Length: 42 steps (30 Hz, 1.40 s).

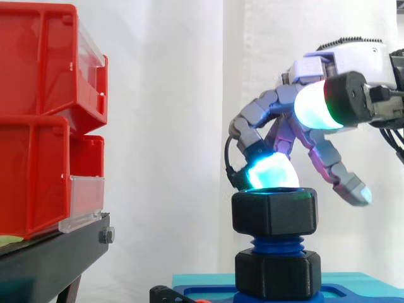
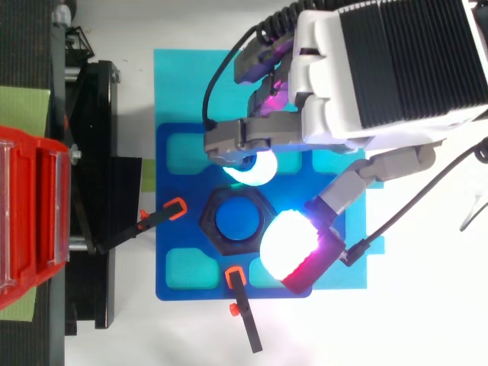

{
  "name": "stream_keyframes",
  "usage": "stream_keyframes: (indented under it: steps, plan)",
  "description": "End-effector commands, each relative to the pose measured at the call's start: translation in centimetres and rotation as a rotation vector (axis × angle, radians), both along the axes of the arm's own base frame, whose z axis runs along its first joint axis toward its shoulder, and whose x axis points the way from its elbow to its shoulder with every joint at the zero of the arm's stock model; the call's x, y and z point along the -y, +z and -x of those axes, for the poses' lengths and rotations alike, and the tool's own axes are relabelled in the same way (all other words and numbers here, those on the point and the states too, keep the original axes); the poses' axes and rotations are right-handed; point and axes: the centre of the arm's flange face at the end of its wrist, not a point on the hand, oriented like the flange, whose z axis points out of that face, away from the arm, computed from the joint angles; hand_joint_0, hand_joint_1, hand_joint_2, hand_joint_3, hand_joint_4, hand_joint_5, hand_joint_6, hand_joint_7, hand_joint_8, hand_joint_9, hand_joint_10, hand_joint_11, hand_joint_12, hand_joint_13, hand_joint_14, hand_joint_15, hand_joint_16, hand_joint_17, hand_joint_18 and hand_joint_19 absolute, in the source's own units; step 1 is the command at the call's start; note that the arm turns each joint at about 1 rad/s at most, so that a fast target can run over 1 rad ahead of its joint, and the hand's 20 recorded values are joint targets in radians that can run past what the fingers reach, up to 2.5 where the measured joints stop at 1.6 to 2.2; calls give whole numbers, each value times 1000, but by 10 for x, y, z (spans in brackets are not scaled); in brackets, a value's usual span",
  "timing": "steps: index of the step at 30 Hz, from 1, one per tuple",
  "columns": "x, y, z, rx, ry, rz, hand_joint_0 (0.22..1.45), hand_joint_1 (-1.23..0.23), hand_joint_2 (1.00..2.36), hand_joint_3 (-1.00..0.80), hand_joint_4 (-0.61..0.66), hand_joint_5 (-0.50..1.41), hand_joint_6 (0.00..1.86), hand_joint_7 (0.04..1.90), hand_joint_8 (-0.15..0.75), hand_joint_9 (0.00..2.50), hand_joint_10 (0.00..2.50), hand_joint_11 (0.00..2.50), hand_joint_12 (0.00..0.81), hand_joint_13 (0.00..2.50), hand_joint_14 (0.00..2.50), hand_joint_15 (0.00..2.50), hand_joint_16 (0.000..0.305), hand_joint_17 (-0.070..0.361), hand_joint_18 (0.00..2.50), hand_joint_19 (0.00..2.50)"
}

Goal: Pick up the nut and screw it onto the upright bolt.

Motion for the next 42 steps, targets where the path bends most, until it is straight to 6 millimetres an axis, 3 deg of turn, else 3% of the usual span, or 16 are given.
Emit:
stream_keyframes:
  steps: [1, 4, 6, 8, 12, 18, 20, 25, 42]
  plan:
    - [0, 19, -5, 28, 5, 1, 489, -175, 1000, -500, 59, 73, 614, 1282, 227, 1921, 13, 349, 225, 1195, 0, 22, 26, 58, 959, 153]
    - [0, 34, -8, 47, 7, 13, 486, -167, 1000, -500, 106, 67, 501, 1469, 251, 1736, 10, 276, 253, 1101, 0, 22, 31, 70, 813, 114]
    - [0, 43, -8, 48, 7, 16, 481, -163, 1000, -500, 146, 26, 504, 1334, 253, 1612, 8, 231, 263, 1021, 0, 17, 33, 75, 763, 109]
    - [0, 46, -8, 43, 9, 16, 460, -147, 1000, -500, 217, -43, 505, 1050, 256, 1453, 6, 188, 295, 925, 1, 23, 42, 94, 717, 125]
    - [-1, 59, -9, 45, 13, 28, 441, -133, 1000, -500, 188, -121, 503, 819, 267, 1205, 3, 86, 339, 764, 0, 0, 51, 114, 636, 99]
    - [-11, 43, -7, 20, 23, 32, 428, -140, 1000, -500, 130, -170, 502, 641, 266, 841, 0, 0, 373, 438, 0, 0, 56, 125, 253, 0]
    - [-21, 29, -8, 25, 29, 28, 418, -135, 1000, -500, 112, -183, 501, 609, 257, 658, 0, 0, 379, 226, 0, 0, 55, 125, 0, 0]
    - [-41, 15, -10, 25, 25, 13, 409, -109, 1000, -500, 92, -203, 501, 589, 242, 433, 0, 0, 382, 0, 0, 0, 57, 129, 0, 0]
    - [-47, 4, -7, 5, 32, 11, 409, -101, 1000, -500, 110, -191, 501, 603, 253, 458, 0, 0, 385, 0, 0, 0, 59, 132, 0, 0]
